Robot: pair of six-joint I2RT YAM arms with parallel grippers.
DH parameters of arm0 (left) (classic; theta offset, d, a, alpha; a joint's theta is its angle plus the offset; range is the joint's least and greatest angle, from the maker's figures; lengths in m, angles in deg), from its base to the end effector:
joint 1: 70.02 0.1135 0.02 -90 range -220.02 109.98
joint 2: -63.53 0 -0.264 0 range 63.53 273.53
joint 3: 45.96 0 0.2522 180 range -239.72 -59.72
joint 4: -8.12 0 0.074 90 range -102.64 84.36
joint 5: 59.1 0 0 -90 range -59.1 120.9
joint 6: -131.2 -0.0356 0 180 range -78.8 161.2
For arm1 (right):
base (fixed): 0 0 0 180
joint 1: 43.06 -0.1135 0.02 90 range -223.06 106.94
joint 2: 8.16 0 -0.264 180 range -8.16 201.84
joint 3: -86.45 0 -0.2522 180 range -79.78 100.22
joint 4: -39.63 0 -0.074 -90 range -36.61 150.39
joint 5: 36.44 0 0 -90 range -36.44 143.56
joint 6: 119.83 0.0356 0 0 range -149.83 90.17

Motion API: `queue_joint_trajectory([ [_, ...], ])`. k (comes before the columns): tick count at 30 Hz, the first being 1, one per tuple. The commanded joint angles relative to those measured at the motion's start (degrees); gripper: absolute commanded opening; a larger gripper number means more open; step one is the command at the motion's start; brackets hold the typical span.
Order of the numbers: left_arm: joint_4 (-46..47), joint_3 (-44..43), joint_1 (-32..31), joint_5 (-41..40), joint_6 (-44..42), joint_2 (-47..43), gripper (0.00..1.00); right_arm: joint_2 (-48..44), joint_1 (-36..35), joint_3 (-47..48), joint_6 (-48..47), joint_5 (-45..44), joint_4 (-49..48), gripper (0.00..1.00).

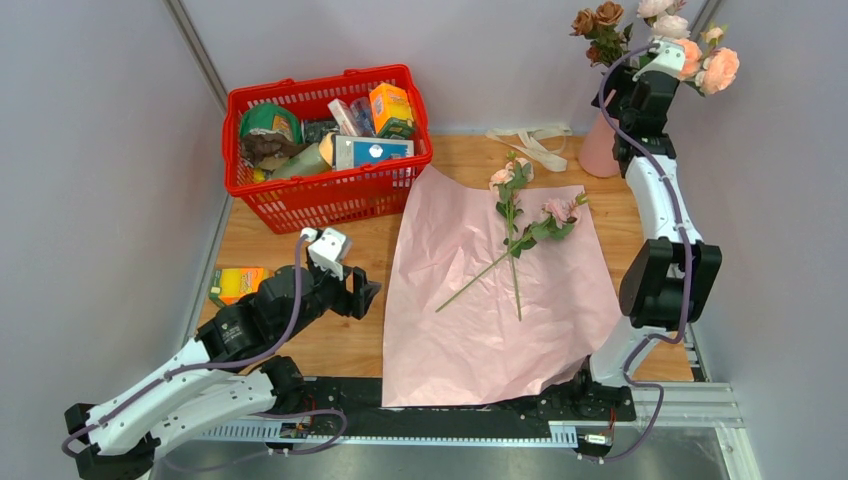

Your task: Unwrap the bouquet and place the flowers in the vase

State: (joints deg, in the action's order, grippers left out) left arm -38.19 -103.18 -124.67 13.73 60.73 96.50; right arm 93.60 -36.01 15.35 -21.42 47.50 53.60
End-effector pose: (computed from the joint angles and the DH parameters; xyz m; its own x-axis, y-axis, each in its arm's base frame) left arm 0.0830 -0.0988 0.3202 -0.4124 0.0293 -0.9105 0.5126 0.8337 -0.2053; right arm 0.4289 -0.0568 0.3903 -0.0837 0.1569 -0.9841 0.2409 0.9614 0.1328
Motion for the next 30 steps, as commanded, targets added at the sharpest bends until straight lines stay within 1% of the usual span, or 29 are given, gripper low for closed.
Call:
queue_joint_trajectory([
  [1,0.2,-1.6,0.0,-0.6,-1.3,-1.0,0.78,-4.5,-2.1,4.0,0.8,-2.4,6.1,0.76],
  [5,0.5,-1.5,0.0,-0.6,-1.4,-1.5,0.78,-5.6,-4.3,5.6,-4.1,-3.4,5.7,0.77],
  [8,0.5,-1.5,0.1,-0.6,-1.5,-1.7,0.78,-6.2,-6.2,4.1,-11.0,-1.5,0.3,0.82],
  [9,0.5,-1.5,0.0,-0.6,-1.5,-1.6,0.78,-6.4,-6.8,3.2,-13.2,-1.0,-2.9,0.84],
  [10,0.5,-1.5,0.1,-0.5,-1.5,-1.6,0.78,-6.4,-8.7,2.8,-16.1,-1.2,-4.7,0.87],
  [13,0.5,-1.5,0.1,-0.5,-1.6,-1.6,0.78,-5.0,-12.2,3.2,-26.0,-5.4,-9.0,0.93],
  [15,0.5,-1.5,0.1,-0.4,-1.6,-1.4,0.78,-2.7,-13.2,5.0,-29.7,-9.2,-11.3,0.93],
  [19,0.5,-1.5,0.1,-0.4,-1.6,-1.2,0.78,2.1,-13.3,11.3,-31.1,-16.1,-11.2,0.91],
  [21,0.5,-1.5,0.1,-0.4,-1.6,-1.3,0.78,2.3,-13.4,11.7,-29.0,-15.0,-8.7,0.9],
  [25,0.4,-1.4,0.0,-0.4,-1.7,-1.2,0.78,-2.9,-15.0,5.3,-22.9,-7.0,-6.1,0.89],
  [28,0.6,-1.3,0.0,-0.6,-1.7,-1.0,0.78,-7.0,-18.4,1.4,-19.9,-6.4,-3.0,0.9],
  [30,0.5,-1.4,0.1,-1.5,-1.2,-0.8,0.77,-10.7,-21.2,-2.3,-17.6,-7.8,-0.9,0.9],
])
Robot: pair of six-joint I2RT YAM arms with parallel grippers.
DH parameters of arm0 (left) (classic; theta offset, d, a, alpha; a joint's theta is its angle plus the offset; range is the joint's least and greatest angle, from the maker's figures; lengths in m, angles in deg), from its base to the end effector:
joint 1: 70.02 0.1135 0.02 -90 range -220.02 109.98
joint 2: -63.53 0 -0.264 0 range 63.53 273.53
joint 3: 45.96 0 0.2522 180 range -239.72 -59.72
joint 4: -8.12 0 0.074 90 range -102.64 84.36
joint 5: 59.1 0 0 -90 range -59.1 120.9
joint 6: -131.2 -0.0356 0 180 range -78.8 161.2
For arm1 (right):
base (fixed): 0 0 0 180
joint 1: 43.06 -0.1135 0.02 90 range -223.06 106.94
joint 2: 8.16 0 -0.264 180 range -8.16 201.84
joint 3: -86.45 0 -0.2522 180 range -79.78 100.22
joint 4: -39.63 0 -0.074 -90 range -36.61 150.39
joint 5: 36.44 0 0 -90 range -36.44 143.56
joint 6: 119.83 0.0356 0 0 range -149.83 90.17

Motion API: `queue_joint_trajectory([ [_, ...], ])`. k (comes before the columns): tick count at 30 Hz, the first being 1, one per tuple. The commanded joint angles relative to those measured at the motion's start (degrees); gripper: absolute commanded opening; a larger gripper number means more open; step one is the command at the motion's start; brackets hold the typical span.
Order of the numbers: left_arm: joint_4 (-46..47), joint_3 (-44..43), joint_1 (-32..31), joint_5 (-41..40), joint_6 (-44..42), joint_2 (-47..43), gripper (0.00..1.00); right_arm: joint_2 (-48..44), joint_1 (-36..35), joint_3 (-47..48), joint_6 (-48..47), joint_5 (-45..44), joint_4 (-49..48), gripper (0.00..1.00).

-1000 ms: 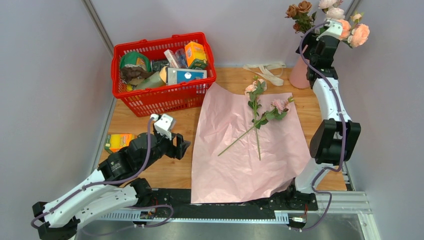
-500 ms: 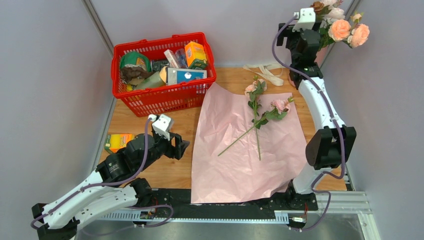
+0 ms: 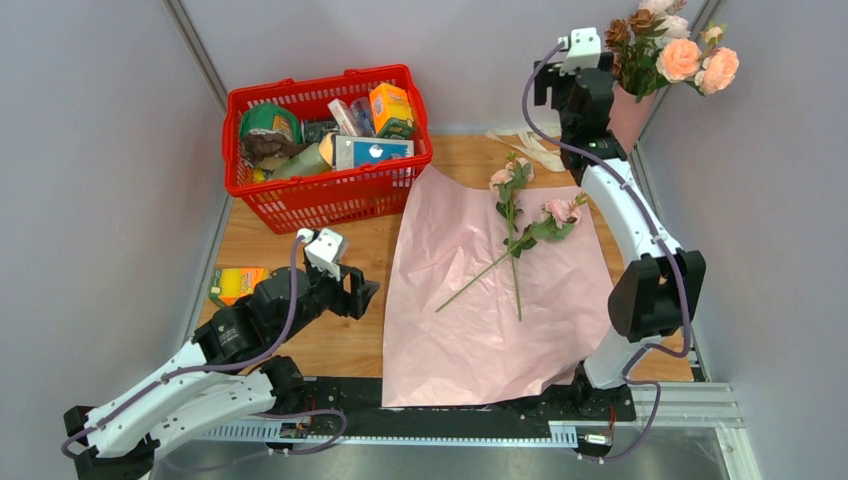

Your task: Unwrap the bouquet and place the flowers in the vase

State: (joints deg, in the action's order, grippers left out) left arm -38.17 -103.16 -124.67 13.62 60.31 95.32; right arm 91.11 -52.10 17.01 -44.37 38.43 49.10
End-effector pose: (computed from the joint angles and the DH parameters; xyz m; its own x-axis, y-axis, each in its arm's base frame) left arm 0.0805 -0.0953 0.3223 -0.3972 0.0197 -0.9175 0.5167 0.8311 -0.2058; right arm 0.4144 0.0565 0.4269 0.0038 -0.2448 -0.9696 0.1104 0.9637 -0.2429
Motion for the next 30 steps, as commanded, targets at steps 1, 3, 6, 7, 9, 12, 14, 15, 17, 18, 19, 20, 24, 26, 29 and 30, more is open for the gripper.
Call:
queue_joint_trajectory([
  [1,0.4,-1.7,0.0,-2.9,0.1,0.2,0.77,-9.7,-6.2,-5.5,8.5,0.4,6.1,0.9],
  [3,0.2,-1.6,0.0,-3.9,0.6,-0.5,0.77,-12.8,-6.5,-8.0,19.5,2.3,11.3,0.9],
  [6,1.1,-0.9,0.1,-4.3,0.4,-2.7,0.77,-18.9,-6.4,-16.9,31.6,5.5,14.6,0.89],
  [7,1.4,-0.4,0.1,-4.5,0.0,-3.3,0.77,-21.4,-6.5,-21.2,36.3,5.2,14.8,0.87],
  [9,1.8,-0.1,0.1,-5.2,-0.4,-4.5,0.78,-25.9,-6.5,-29.8,44.3,5.5,14.7,0.85],
  [12,2.5,0.5,0.1,-5.8,-0.5,-6.4,0.78,-30.1,-6.4,-38.4,54.2,5.0,15.1,0.85],
  [14,3.0,1.0,0.1,-5.8,-0.7,-7.0,0.78,-31.7,-6.5,-43.0,58.4,5.3,15.2,0.84],
  [15,3.1,1.0,0.1,-5.7,-0.7,-7.1,0.78,-32.3,-6.4,-45.0,59.7,4.8,15.2,0.83],
  [17,2.9,1.2,0.1,-5.8,-0.8,-7.1,0.78,-33.1,-6.4,-48.1,62.8,2.6,15.4,0.8],
  [18,3.1,1.3,0.1,-5.9,-0.9,-6.8,0.78,-33.3,-6.3,-49.1,64.7,1.6,15.6,0.78],
  [19,2.9,1.2,0.0,-5.9,-0.9,-6.7,0.78,-33.6,-6.3,-50.3,65.9,0.6,15.5,0.77],
  [20,2.8,1.1,0.0,-5.9,-0.8,-6.1,0.78,-33.8,-6.1,-51.3,66.9,-0.1,15.6,0.77],
  [24,1.9,0.6,0.0,-6.4,-0.7,-4.3,0.78,-33.3,-5.6,-54.5,71.0,-1.8,15.3,0.78],
  [26,1.9,0.6,0.0,-6.1,-0.7,-3.9,0.78,-32.4,-5.4,-56.1,71.9,-1.7,14.1,0.77],
  [29,1.9,0.6,0.1,-5.8,-0.7,-3.1,0.78,-30.5,-4.7,-57.2,71.1,-0.2,9.9,0.76],
  [30,1.8,0.6,0.0,-5.7,-0.7,-3.1,0.78,-29.6,-4.6,-57.2,71.0,0.0,9.2,0.76],
])
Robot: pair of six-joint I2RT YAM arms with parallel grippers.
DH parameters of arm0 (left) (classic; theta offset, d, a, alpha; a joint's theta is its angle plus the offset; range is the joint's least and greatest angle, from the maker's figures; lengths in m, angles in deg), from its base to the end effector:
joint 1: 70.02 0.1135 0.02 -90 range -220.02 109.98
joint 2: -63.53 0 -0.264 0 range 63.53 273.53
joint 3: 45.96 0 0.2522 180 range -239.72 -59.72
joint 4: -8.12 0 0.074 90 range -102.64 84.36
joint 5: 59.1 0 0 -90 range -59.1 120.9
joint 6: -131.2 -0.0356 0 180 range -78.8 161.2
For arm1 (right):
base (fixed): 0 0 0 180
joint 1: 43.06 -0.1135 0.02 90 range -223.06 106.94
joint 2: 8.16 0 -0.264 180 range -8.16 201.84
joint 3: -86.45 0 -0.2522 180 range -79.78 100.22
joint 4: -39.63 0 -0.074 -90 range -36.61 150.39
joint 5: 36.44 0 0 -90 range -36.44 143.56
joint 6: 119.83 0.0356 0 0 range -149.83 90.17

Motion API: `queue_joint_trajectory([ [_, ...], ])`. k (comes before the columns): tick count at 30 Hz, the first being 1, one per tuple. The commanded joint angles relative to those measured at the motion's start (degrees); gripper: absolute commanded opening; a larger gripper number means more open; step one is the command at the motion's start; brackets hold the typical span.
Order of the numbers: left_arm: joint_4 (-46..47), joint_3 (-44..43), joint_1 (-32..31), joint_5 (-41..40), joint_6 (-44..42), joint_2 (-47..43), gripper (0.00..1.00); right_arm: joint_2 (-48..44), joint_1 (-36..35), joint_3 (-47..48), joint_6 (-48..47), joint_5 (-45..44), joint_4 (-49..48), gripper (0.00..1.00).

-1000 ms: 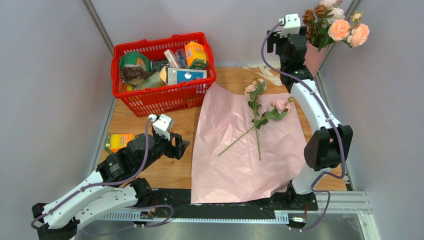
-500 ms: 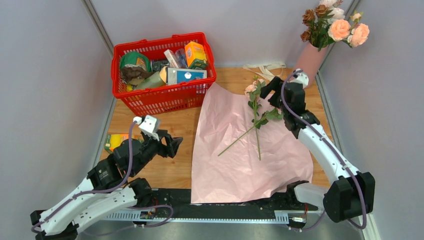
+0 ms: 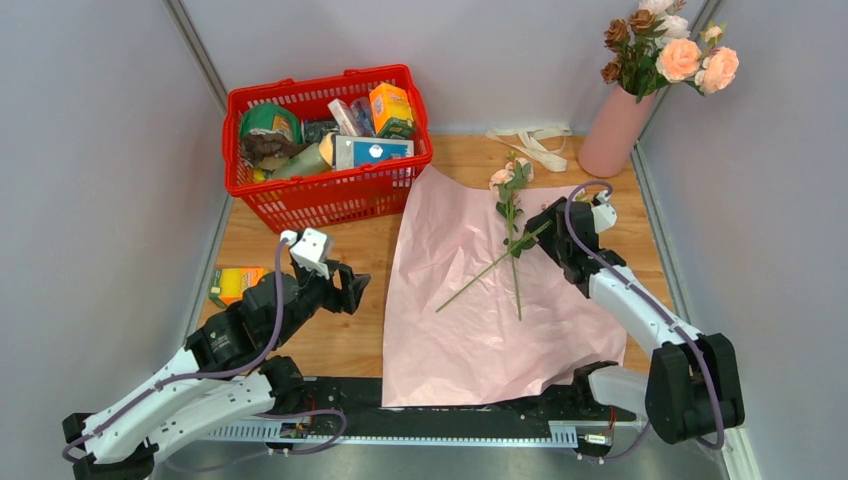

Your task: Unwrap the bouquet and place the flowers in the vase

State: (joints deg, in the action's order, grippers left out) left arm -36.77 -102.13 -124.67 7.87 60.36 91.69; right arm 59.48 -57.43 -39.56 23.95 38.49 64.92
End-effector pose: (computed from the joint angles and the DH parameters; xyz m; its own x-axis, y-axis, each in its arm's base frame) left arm 0.0762 -0.0834 0.3255 -0.3340 -0.0513 -0.9412 0.4493 0.8691 -0.2068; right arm 0.2434 0.0528 0.2300 -0.3950 0.7030 -0.5914 0.4653 0.7082 0.5309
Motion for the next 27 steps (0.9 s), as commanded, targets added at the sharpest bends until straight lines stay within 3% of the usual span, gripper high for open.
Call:
queue_joint_trajectory([
  [1,0.4,-0.5,0.1,0.0,-0.7,0.8,0.78,2.8,1.0,-0.5,3.0,0.1,-7.0,0.76],
  [13,0.3,-0.5,0.0,-0.7,-0.8,1.2,0.78,13.4,4.3,-1.8,5.3,2.9,-18.7,0.71],
  [22,0.2,-0.6,0.1,-0.8,-0.7,1.3,0.78,20.9,6.0,-2.1,7.7,5.2,-24.5,0.59],
  [25,0.2,-0.6,0.1,-0.8,-0.7,1.4,0.78,22.7,6.5,-1.4,7.7,5.9,-25.6,0.53],
  [27,0.1,-0.6,0.1,-0.7,-0.7,1.4,0.78,23.3,6.5,-1.2,7.5,6.1,-26.6,0.43],
])
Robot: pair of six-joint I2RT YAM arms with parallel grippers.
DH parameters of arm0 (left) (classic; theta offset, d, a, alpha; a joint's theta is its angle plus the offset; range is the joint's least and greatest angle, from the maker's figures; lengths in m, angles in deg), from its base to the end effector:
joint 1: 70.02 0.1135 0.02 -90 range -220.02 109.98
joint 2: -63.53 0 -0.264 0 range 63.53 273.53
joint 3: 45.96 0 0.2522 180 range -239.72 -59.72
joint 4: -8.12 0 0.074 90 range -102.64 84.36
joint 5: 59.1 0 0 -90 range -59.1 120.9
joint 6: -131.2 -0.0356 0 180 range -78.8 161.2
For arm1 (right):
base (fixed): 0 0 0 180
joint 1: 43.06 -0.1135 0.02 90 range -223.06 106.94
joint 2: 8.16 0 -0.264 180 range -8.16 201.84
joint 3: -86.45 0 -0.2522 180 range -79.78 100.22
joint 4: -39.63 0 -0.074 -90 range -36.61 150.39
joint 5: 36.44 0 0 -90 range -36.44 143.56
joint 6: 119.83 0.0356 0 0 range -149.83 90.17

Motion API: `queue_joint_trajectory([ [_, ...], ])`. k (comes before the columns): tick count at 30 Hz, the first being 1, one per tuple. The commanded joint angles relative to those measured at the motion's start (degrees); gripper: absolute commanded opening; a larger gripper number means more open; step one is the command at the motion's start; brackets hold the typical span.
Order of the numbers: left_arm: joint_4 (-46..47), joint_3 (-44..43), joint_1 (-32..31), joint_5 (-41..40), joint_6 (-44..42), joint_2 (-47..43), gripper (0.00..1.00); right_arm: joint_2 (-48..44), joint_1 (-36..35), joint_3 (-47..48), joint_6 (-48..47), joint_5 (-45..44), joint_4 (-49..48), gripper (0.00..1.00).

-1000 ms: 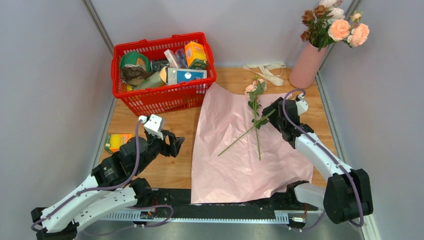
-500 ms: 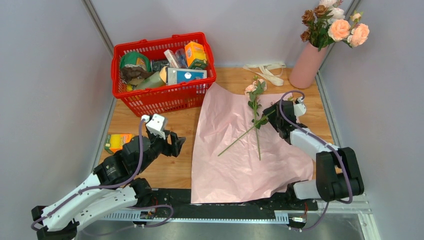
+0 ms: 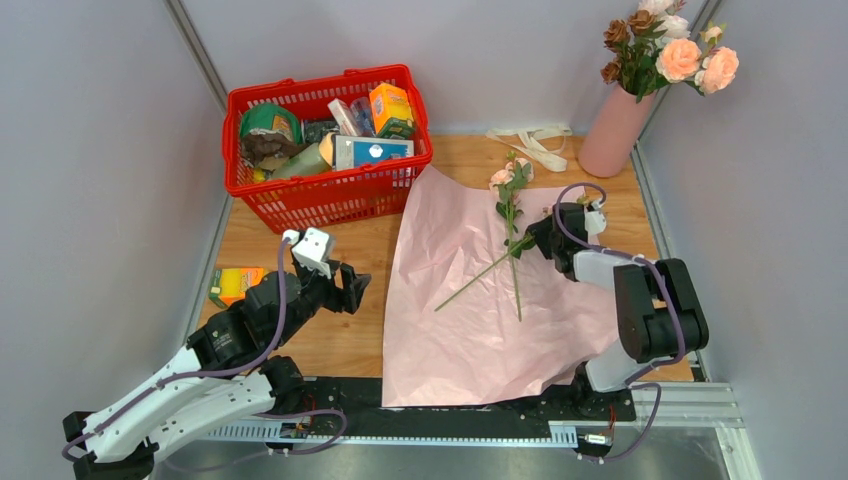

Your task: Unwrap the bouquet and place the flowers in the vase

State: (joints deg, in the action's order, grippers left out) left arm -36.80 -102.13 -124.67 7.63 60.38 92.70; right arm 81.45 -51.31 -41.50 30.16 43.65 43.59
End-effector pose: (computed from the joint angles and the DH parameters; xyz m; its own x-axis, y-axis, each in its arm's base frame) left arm 0.0784 -0.0862 0.3238 -0.3429 -0.0383 -0.9386 0.4438 0.8740 -0.1978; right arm 0.2976 0.0370 0.1515 -0.3401 0.8126 -0.4733 0.5612 0.5792 0.5913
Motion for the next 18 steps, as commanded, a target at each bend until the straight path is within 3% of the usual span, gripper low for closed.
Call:
queue_joint_trajectory([
  [1,0.2,-0.6,0.0,-0.6,-0.7,0.4,0.78,1.4,0.3,0.7,1.1,0.9,-5.6,0.39],
  [7,0.1,-0.6,0.1,-0.6,-0.6,0.5,0.77,-4.1,0.3,-0.1,-1.4,-1.4,-5.1,0.2],
  [18,0.2,-0.7,0.0,-0.4,-0.7,0.3,0.77,-19.0,0.3,0.6,-5.8,-1.6,0.5,0.16],
])
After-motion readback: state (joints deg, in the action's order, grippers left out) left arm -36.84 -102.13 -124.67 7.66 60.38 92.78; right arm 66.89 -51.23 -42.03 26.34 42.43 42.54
